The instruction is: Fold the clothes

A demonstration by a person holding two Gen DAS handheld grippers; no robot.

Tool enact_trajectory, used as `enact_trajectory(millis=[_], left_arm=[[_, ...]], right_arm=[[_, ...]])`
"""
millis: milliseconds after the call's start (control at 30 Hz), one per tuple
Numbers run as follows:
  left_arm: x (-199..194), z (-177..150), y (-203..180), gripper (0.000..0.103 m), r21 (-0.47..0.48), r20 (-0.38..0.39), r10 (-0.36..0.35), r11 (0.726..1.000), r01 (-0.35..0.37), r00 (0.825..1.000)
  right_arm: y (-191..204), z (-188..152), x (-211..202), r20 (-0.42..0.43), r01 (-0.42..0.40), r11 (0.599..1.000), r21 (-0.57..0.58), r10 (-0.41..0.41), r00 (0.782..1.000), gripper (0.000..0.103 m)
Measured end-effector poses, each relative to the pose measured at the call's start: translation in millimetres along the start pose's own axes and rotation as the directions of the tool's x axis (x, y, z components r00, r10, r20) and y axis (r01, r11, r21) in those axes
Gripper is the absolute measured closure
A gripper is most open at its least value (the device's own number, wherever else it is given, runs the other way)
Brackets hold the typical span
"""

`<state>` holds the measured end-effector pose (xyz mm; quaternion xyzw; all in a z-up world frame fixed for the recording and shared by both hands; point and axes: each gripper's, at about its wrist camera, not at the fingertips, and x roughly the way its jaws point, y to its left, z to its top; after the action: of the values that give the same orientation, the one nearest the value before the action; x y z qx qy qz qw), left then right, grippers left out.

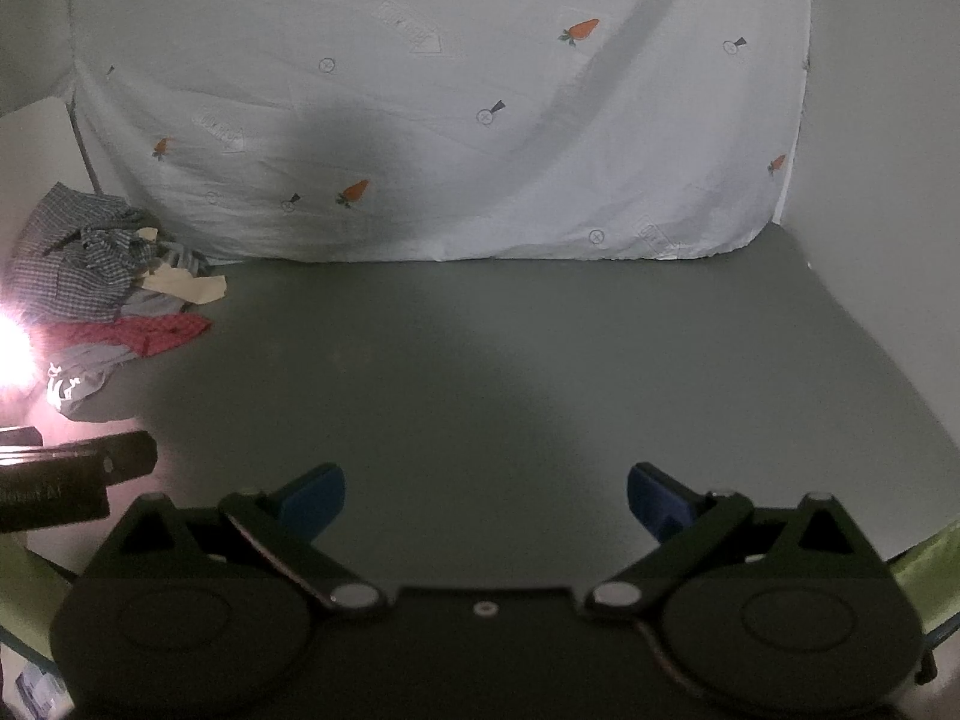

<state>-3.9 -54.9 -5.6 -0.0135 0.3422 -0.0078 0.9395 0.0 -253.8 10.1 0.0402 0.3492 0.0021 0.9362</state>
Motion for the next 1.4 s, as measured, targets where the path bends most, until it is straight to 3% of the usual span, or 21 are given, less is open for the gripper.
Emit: enact_trajectory(millis=[367,567,667,800,967,1067,1200,1300,1400], left_arm=[[7.8,-5.5,-42.1,0.0,-0.042,-0.045,-0.009,0.999,0.007,0.999],[28.5,-9.0,-51.0,0.0,-0.063,-0.146,-0.091,0.995,0.083,0.985],[48.7,-6.5,-40.7,0.0,-0.107,-0.203,-0.136,0.987,0.116,0.97],[84.0,2.3,-11.7,0.001,-0.188,-0.256,-0.184,0.973,0.138,0.949],[126.5,30.1,51.8,0.006,-0.303,-0.247,-0.229,0.941,0.15,0.941],[151.2,53.1,95.1,0.012,-0.318,-0.203,-0.19,0.941,0.119,0.96],[185.3,84.1,156.0,0.027,-0.274,-0.148,-0.032,0.962,-0.01,0.989],[201.4,102.4,203.6,0.037,-0.279,-0.13,0.054,0.956,-0.089,0.99],[218.0,122.5,247.8,0.038,-0.255,-0.099,0.137,0.954,-0.158,0.986]], right_arm=[[-57.8,0.9,7.1,0.072,-0.091,0.995,0.028,0.089,0.993,0.001],[-45.3,9.7,42.5,0.064,-0.086,0.996,-0.011,0.087,0.994,0.006],[-38.8,14.2,60.2,0.06,-0.084,0.996,-0.032,0.085,0.995,0.008],[-30.2,20.1,83.9,0.054,-0.08,0.995,-0.058,0.083,0.995,0.017],[5.3,38.7,114.4,0.059,-0.064,0.993,-0.095,0.069,0.996,0.024],[43.9,56.8,134.9,0.073,-0.058,0.99,-0.128,0.067,0.995,0.03],[103.0,76.5,164.1,0.09,-0.054,0.983,-0.178,0.071,0.993,0.045],[143.5,95.5,192.1,0.083,-0.073,0.977,-0.202,0.092,0.992,0.062],[183.6,115.6,217.6,0.1,-0.085,0.966,-0.243,0.112,0.989,0.083]])
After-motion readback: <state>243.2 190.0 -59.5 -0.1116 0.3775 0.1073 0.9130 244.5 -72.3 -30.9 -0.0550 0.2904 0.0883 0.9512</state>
